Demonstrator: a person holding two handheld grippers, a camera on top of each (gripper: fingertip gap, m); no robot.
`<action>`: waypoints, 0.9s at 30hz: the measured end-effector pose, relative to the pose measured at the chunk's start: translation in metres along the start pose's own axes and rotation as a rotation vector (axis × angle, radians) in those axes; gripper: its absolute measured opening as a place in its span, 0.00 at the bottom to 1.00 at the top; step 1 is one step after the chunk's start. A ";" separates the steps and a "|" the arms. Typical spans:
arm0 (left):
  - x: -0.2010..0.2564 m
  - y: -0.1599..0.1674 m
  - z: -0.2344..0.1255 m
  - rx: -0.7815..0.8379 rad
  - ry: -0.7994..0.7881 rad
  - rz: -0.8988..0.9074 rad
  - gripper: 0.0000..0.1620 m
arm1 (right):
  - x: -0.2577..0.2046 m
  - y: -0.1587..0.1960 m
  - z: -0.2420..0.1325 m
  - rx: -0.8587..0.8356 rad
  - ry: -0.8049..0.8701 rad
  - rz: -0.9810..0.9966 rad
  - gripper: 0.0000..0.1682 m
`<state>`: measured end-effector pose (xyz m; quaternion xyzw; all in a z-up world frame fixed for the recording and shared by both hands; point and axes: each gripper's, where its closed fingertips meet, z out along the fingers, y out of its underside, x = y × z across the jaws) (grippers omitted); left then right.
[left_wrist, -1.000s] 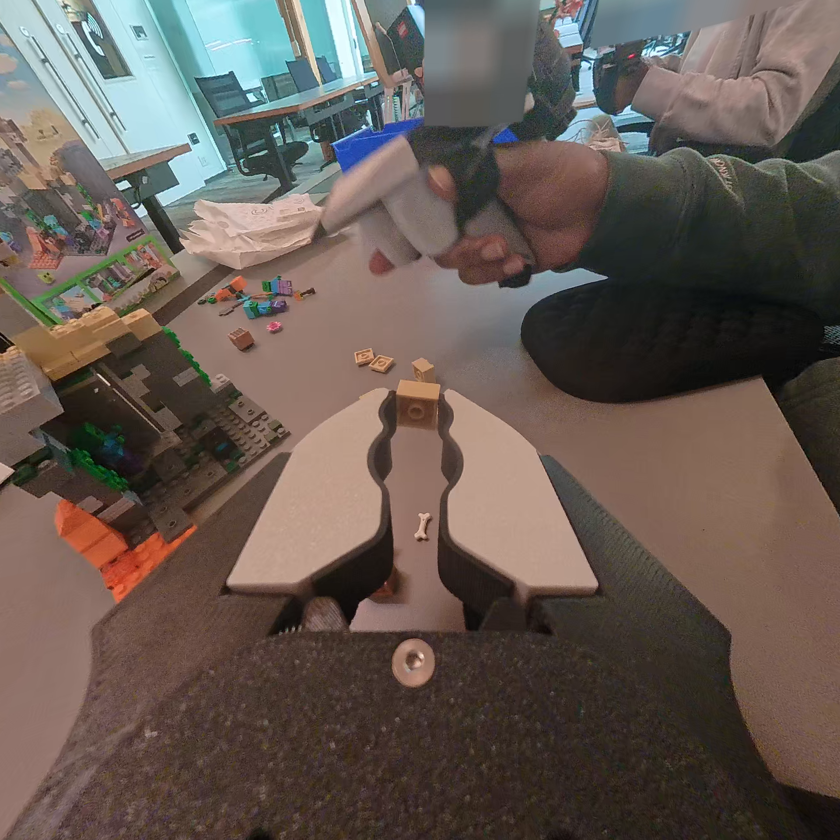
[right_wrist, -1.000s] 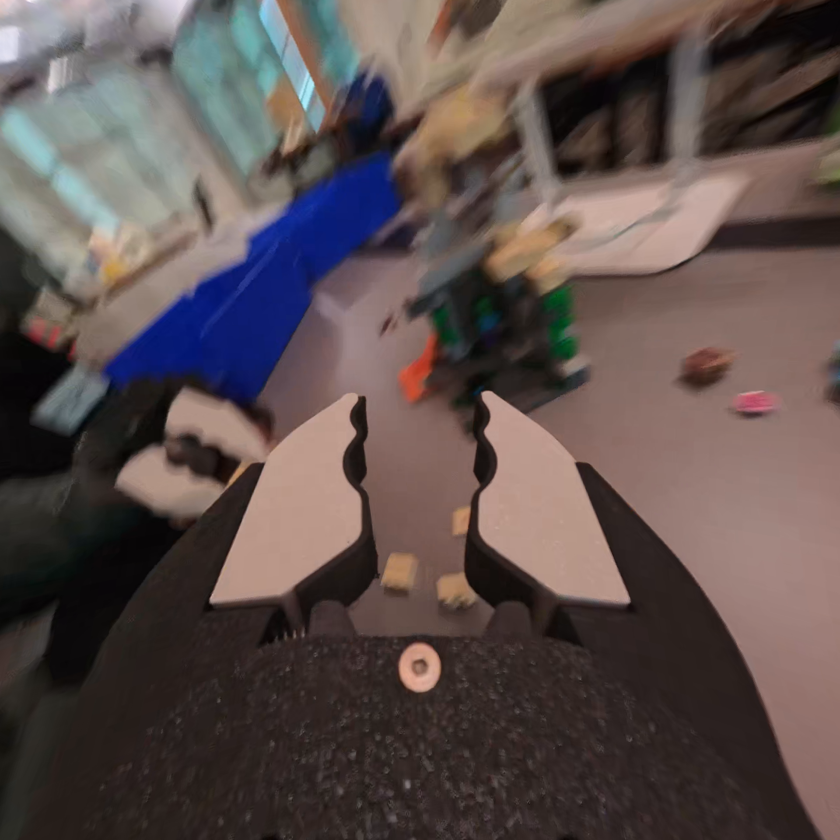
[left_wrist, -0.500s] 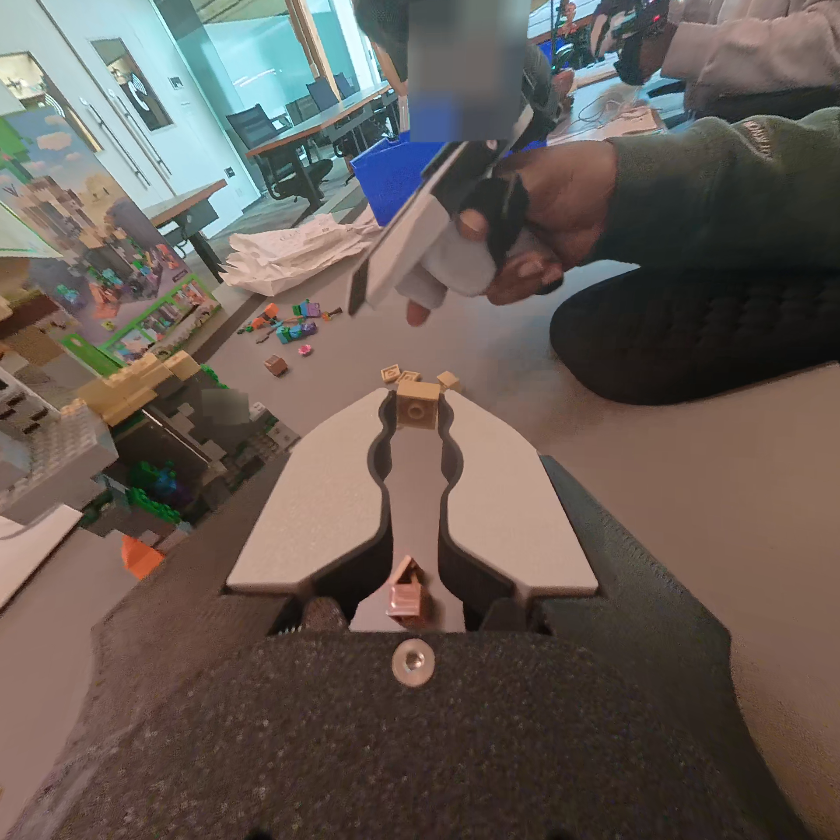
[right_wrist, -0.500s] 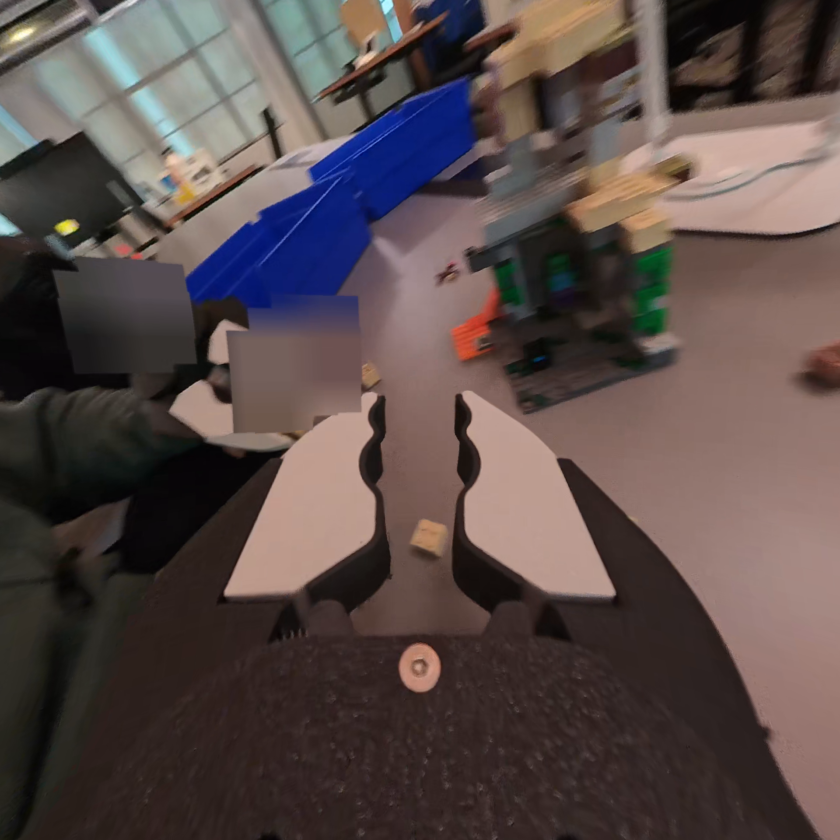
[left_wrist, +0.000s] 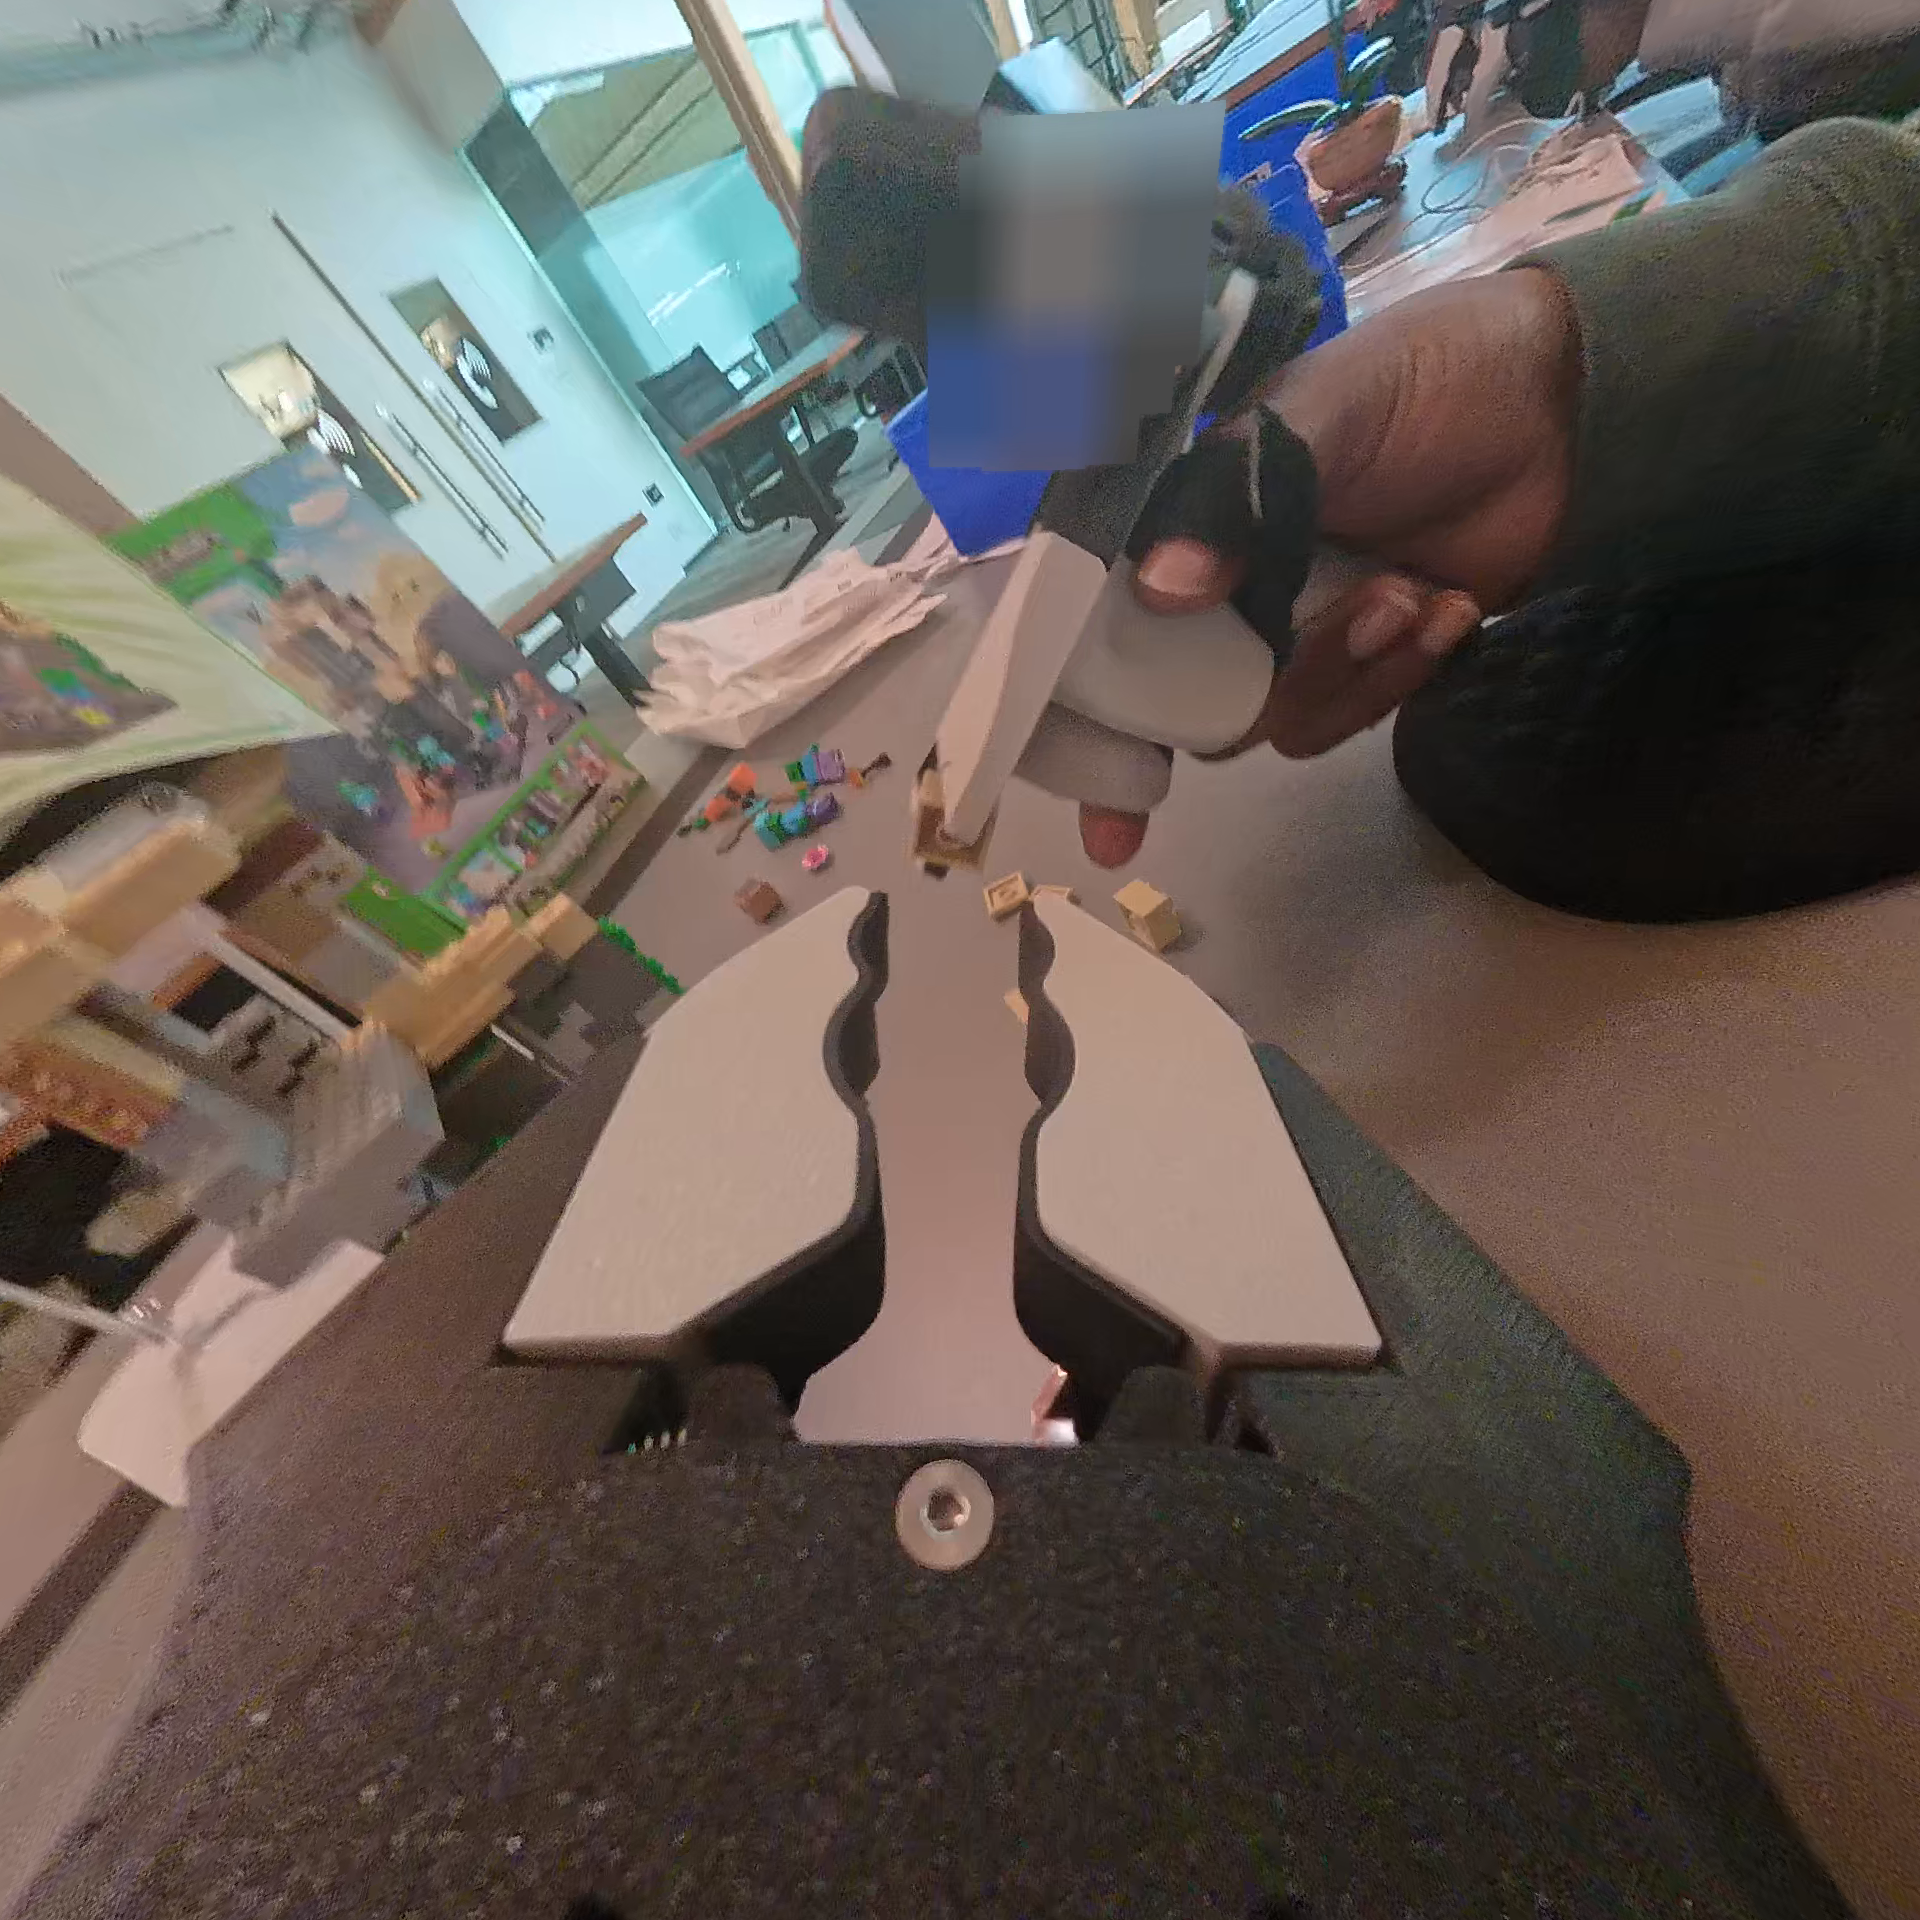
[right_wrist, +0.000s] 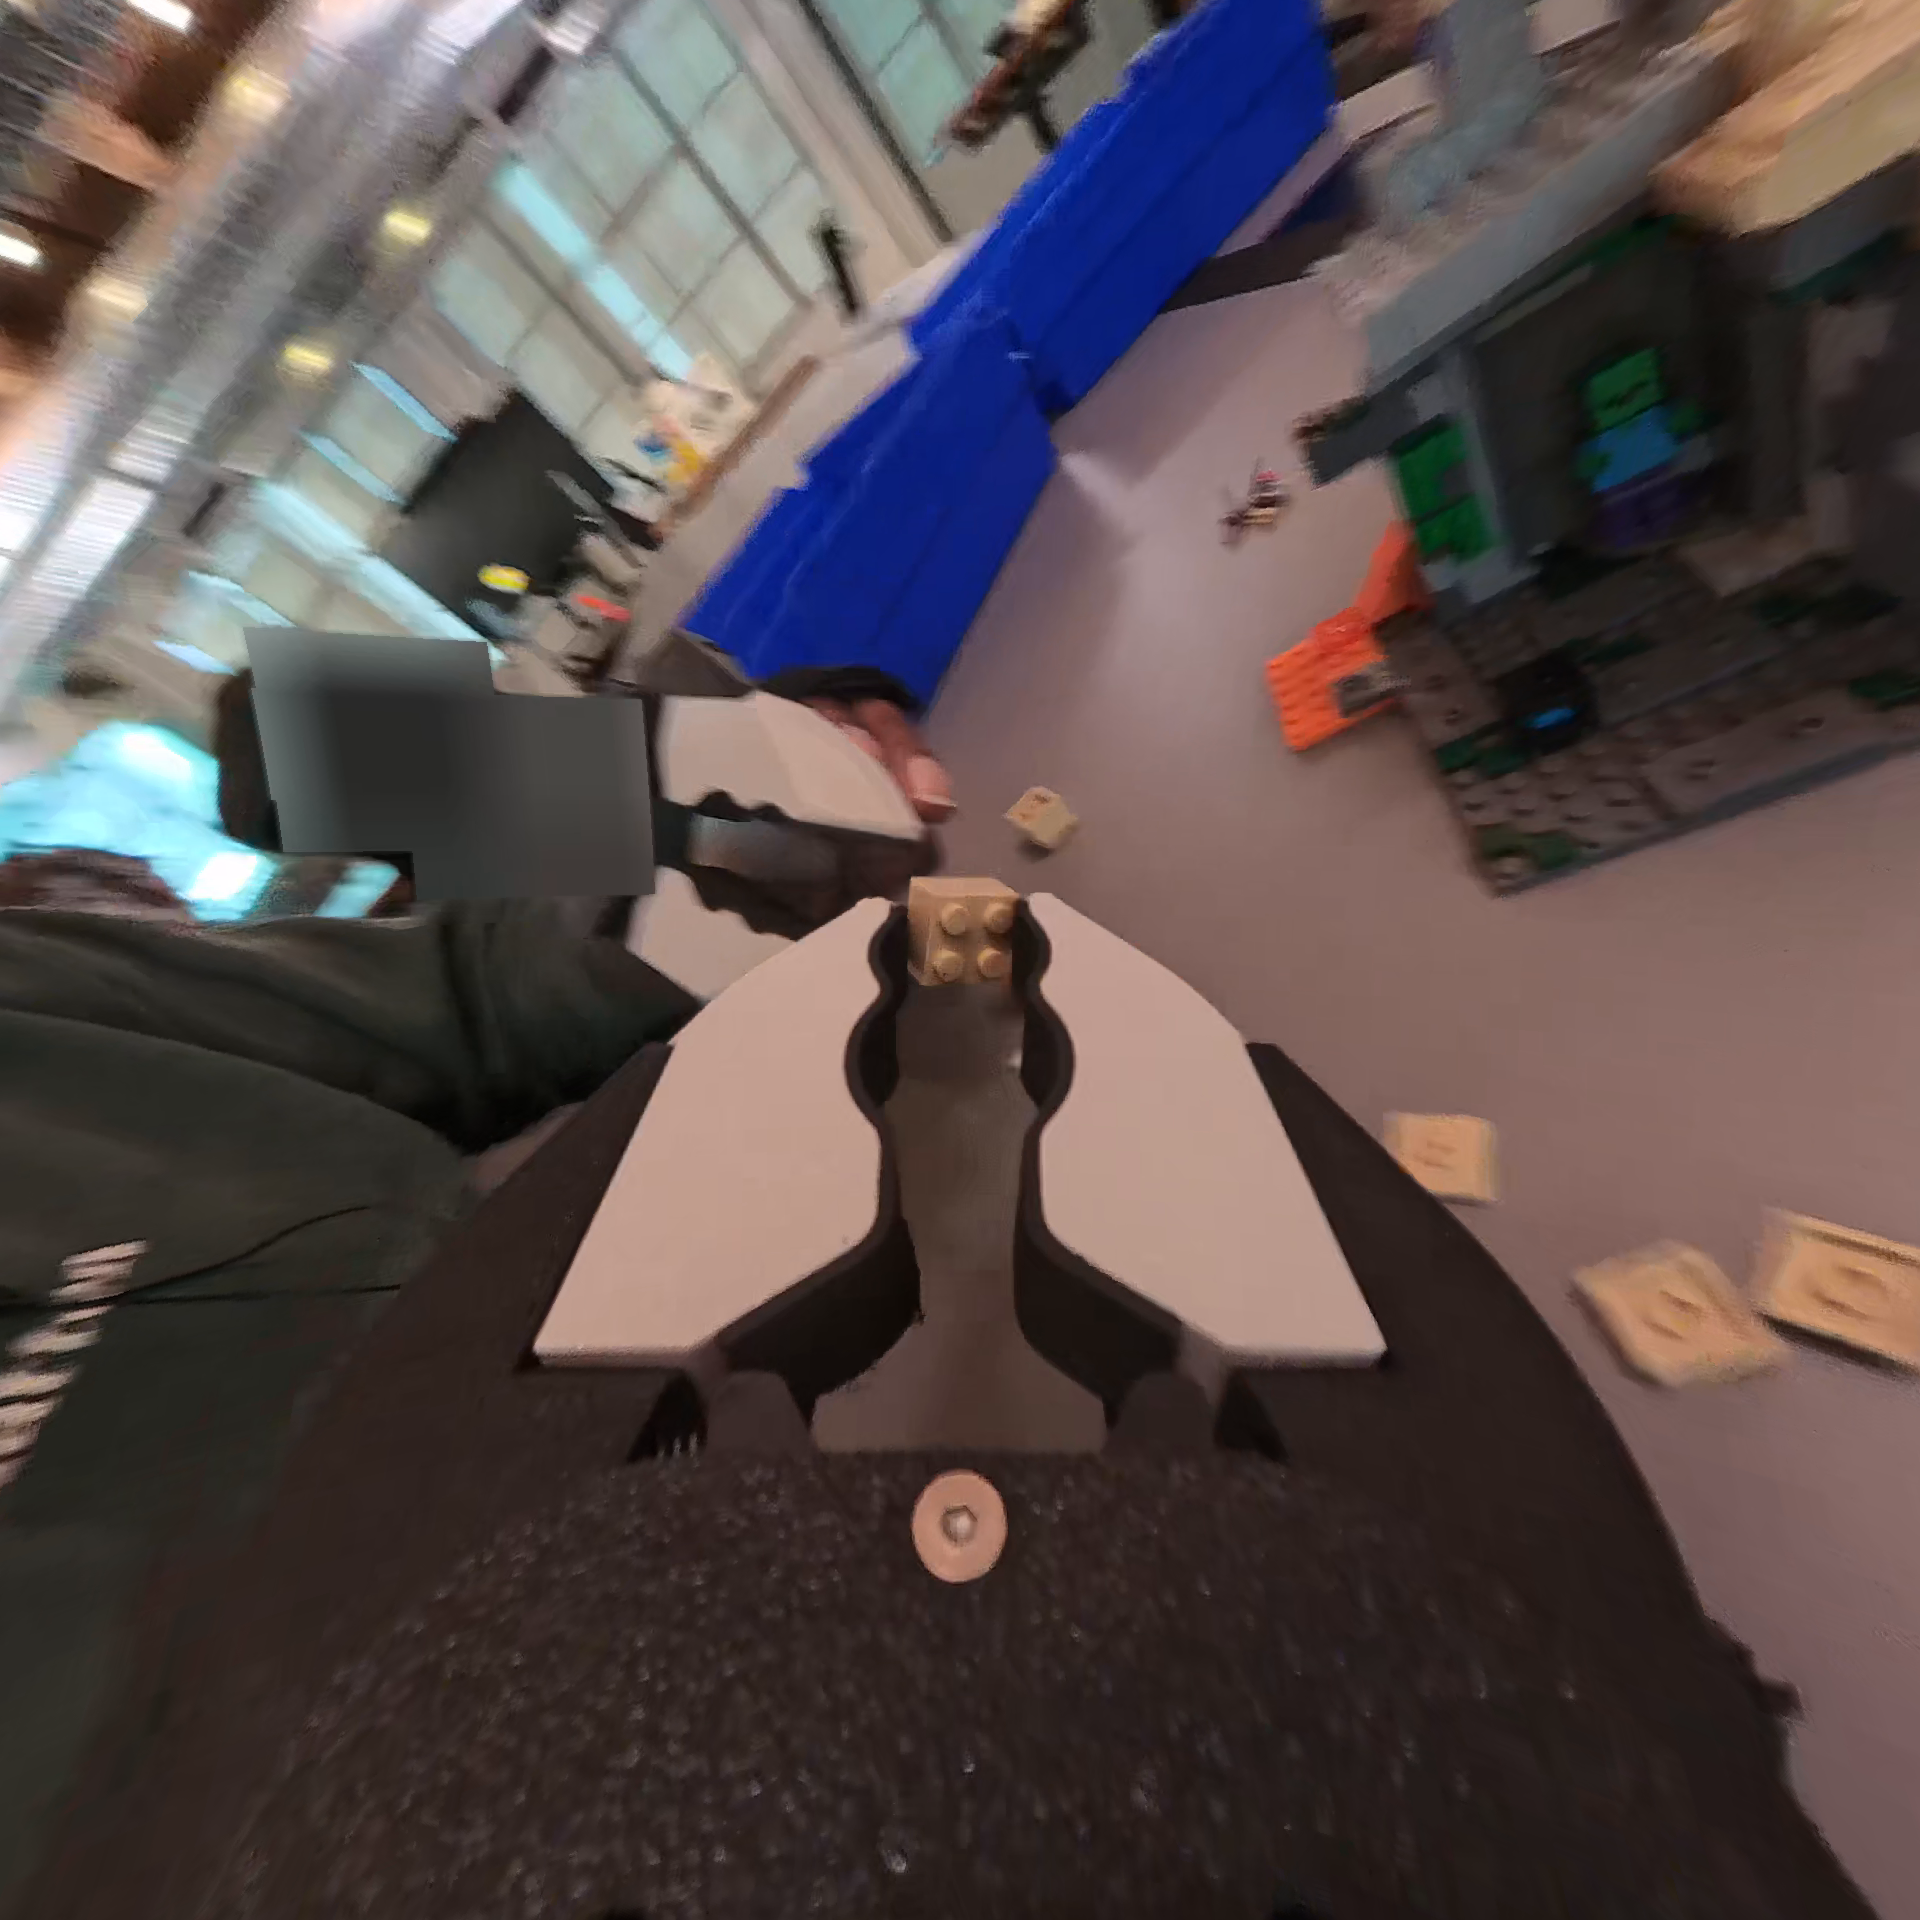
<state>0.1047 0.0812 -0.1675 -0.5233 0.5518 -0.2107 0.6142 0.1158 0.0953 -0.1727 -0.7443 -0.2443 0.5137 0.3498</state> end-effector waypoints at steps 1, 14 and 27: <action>-0.004 0.004 -0.002 -0.019 -0.002 -0.036 0.16 | 0.017 0.003 -0.005 -0.035 0.121 -0.067 0.11; -0.047 0.055 -0.031 -0.217 -0.039 -0.243 0.13 | 0.071 0.044 -0.021 -0.360 0.517 -0.368 0.13; 0.027 0.099 -0.052 -0.575 0.419 -0.233 0.21 | 0.060 0.016 -0.028 -0.176 0.500 -0.407 0.19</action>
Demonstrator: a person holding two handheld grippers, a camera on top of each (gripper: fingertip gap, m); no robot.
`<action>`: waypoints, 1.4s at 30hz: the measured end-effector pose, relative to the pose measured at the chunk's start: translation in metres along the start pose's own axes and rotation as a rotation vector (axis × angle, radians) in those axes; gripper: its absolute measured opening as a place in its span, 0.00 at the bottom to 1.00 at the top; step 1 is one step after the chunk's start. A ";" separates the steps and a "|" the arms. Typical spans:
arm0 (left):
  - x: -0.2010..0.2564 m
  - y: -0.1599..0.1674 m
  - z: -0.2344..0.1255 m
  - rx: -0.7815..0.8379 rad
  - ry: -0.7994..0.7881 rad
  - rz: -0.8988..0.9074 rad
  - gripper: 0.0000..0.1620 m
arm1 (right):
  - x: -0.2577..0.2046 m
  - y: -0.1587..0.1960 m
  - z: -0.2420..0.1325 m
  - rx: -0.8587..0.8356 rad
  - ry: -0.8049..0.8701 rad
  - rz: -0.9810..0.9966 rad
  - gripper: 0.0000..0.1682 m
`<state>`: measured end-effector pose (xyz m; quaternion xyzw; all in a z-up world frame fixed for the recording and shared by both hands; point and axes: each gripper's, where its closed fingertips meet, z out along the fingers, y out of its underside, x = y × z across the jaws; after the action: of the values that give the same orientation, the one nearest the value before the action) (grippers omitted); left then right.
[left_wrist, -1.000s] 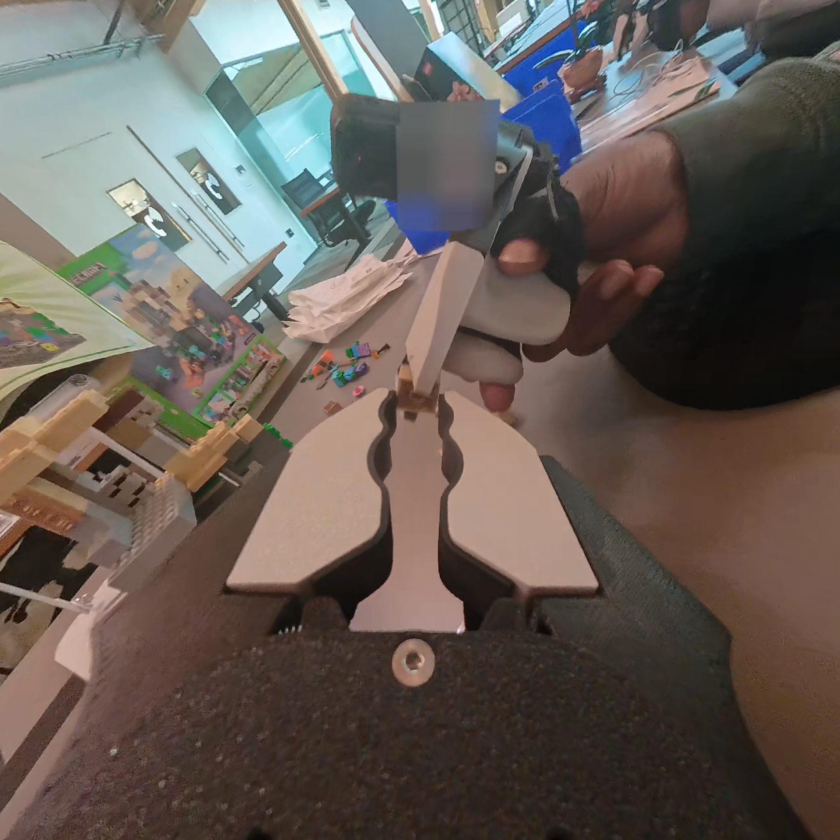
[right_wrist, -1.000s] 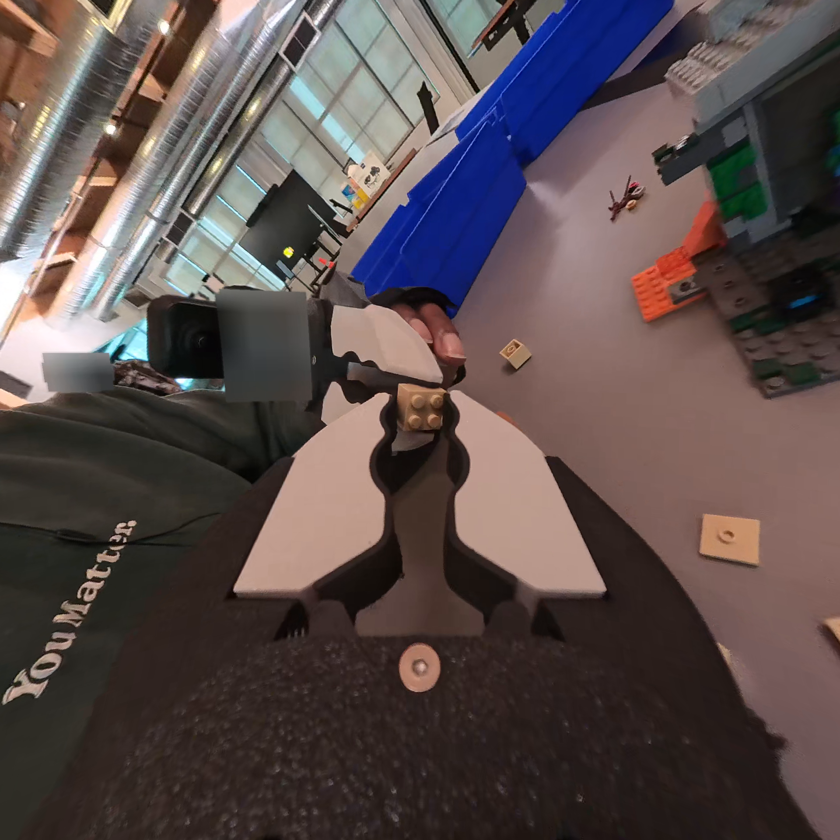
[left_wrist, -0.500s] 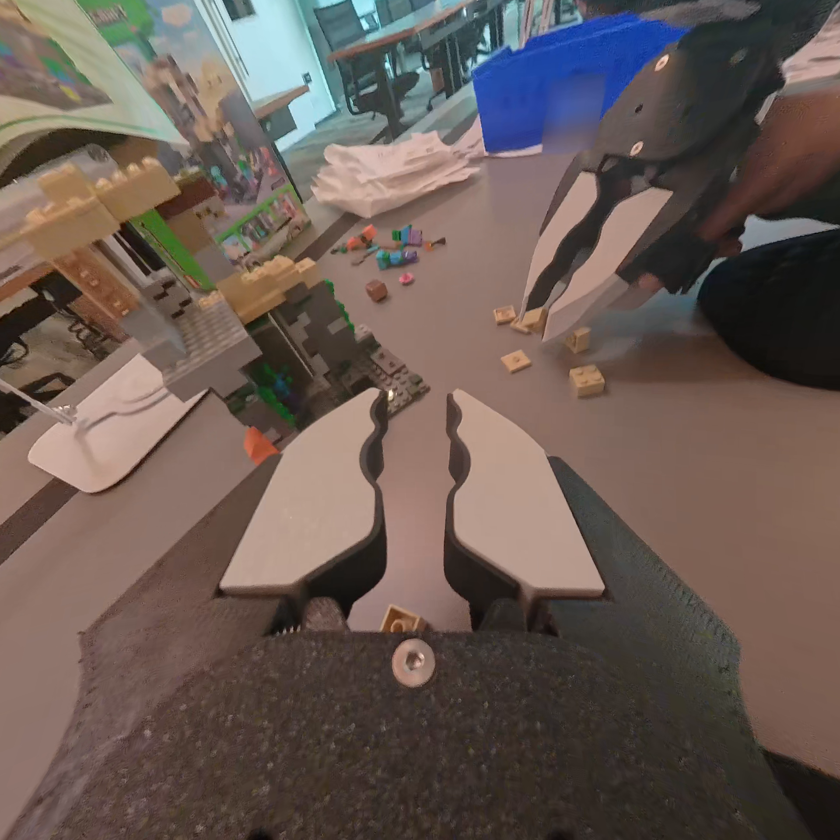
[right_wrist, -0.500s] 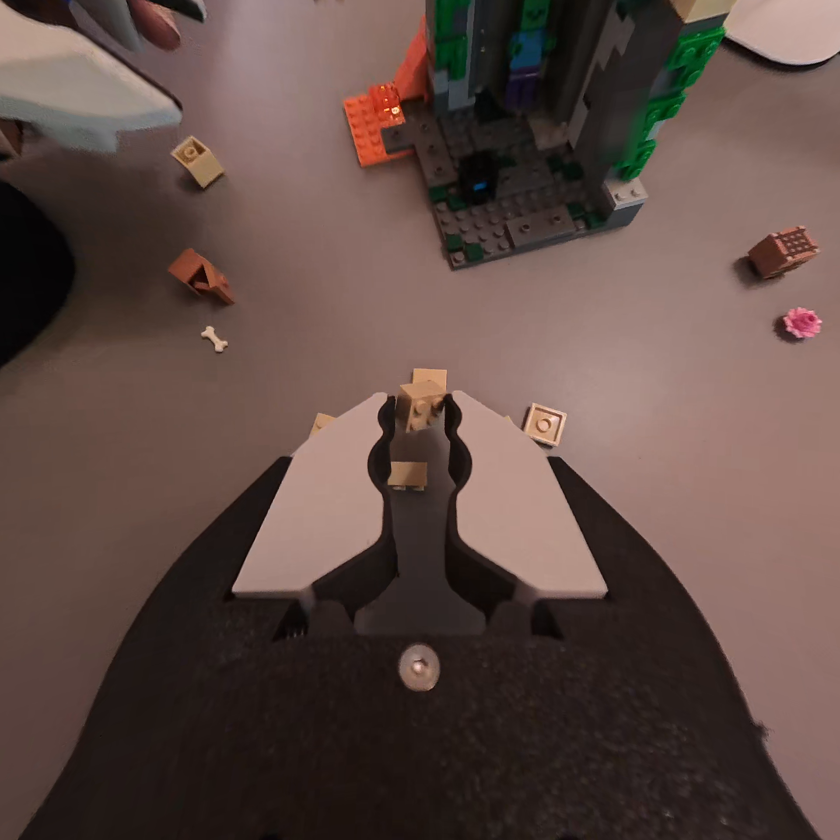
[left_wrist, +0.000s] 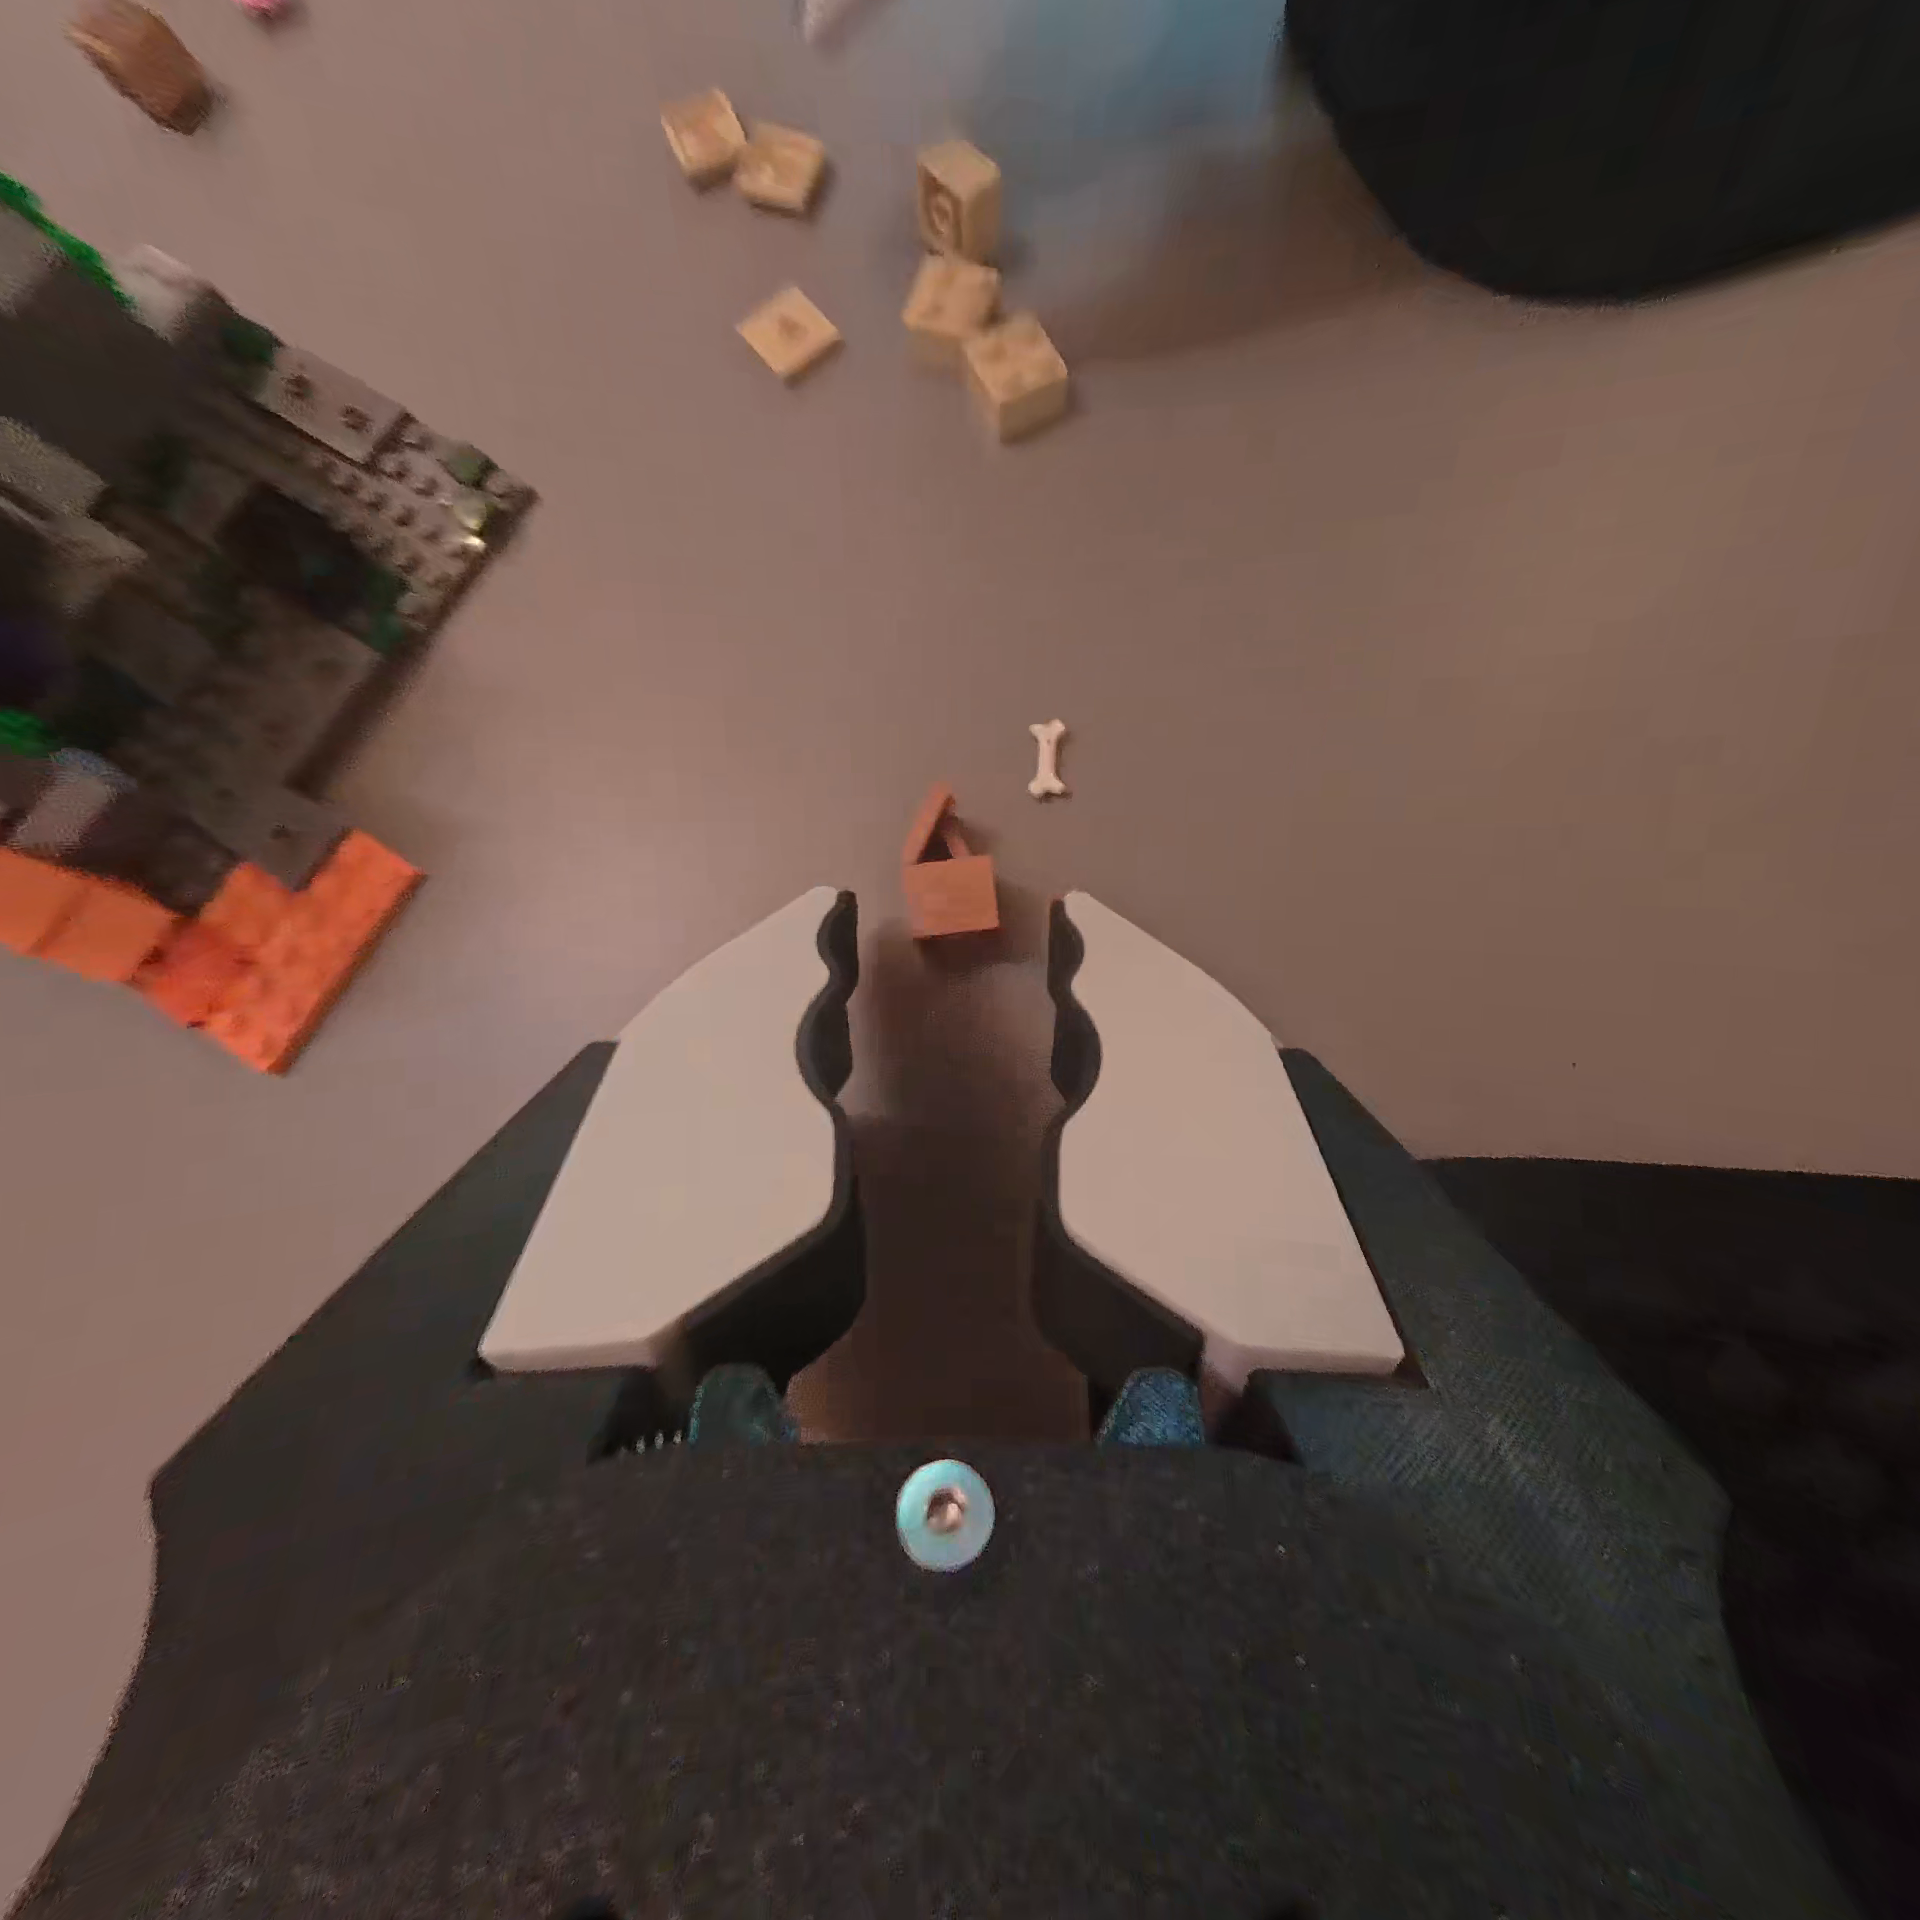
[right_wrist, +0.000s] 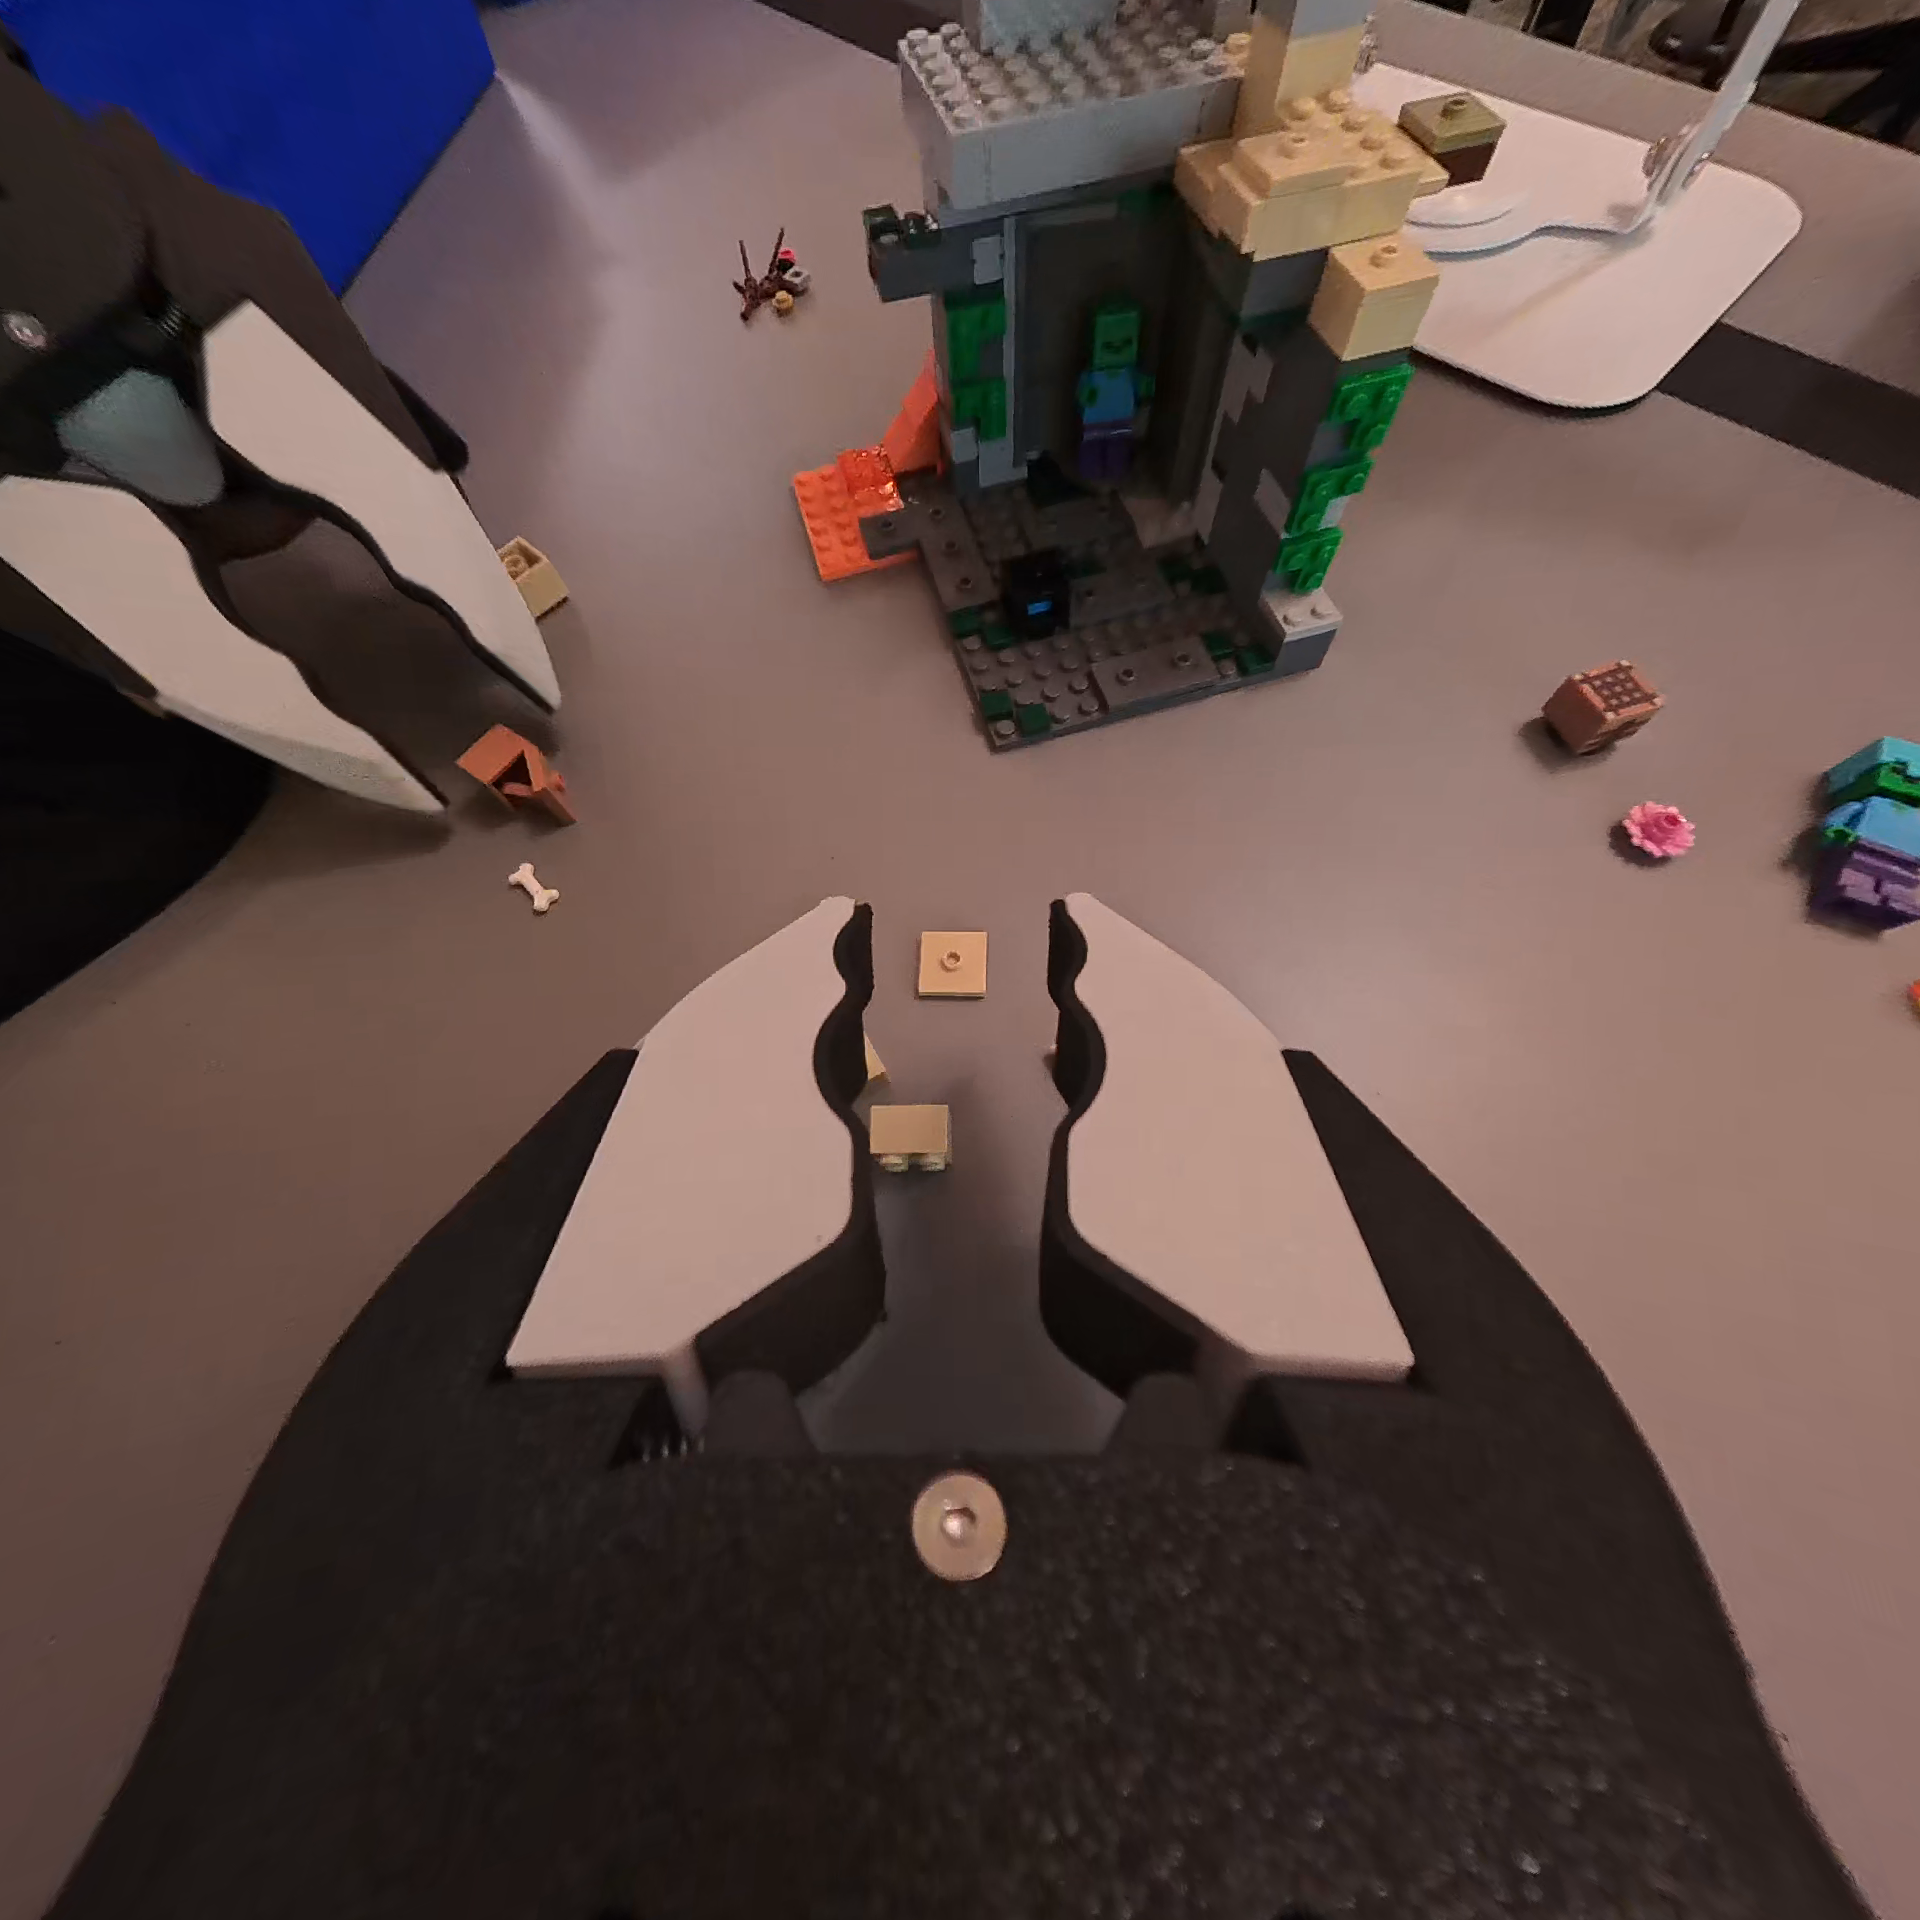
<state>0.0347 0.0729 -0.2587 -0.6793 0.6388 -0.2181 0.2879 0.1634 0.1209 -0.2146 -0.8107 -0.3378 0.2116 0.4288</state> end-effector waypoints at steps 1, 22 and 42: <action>0.003 0.001 0.005 -0.012 0.009 0.007 0.21 | -0.002 0.001 0.001 -0.005 0.000 -0.009 0.19; 0.012 -0.067 -0.005 0.388 -0.035 0.003 0.10 | -0.091 -0.014 0.014 0.084 -0.278 -0.218 0.12; 0.025 -0.076 -0.011 0.477 -0.036 0.142 0.10 | -0.096 -0.023 -0.001 0.156 -0.333 -0.206 0.07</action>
<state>0.0861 0.0481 -0.2018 -0.5492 0.6104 -0.3298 0.4659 0.0902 0.0602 -0.1898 -0.6902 -0.4678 0.3232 0.4477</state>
